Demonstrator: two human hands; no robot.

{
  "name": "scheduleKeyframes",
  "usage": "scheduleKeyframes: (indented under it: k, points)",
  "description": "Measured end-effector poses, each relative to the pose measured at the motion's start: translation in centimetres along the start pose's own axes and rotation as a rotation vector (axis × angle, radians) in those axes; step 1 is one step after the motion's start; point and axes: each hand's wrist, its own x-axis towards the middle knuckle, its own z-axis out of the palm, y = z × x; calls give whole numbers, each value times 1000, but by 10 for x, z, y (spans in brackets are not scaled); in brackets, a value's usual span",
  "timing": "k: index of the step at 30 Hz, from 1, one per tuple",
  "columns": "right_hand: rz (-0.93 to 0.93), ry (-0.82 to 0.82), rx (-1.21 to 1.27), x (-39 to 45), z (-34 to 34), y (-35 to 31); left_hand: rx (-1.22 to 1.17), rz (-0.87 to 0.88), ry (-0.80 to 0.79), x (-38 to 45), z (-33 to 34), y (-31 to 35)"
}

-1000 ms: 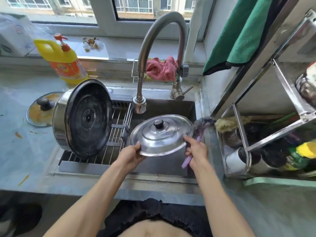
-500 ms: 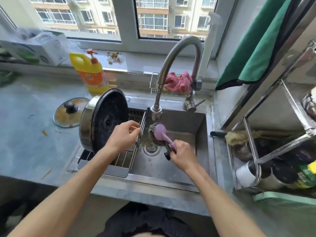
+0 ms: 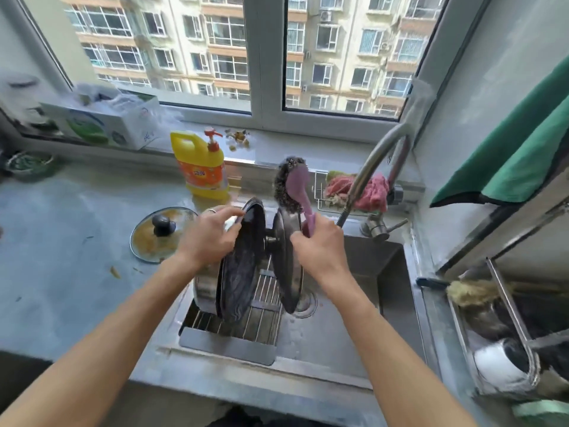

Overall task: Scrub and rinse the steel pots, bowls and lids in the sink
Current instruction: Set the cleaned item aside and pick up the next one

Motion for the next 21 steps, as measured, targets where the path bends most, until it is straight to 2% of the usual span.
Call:
scheduleKeyframes:
  k: [3,8,15,21]
  points:
    - [99,40,40,16,18,-10,-80,50,-62,3,-2,-13]
    - [262,70,-20,27,59,-2,-159,115,-68,11,-2,-30]
    - [344,76,-22,23,95,4,-289,134,-43,17,5,-50]
    - [316,55,-56,27,103,-1,-328,160,-3,20,11,-57]
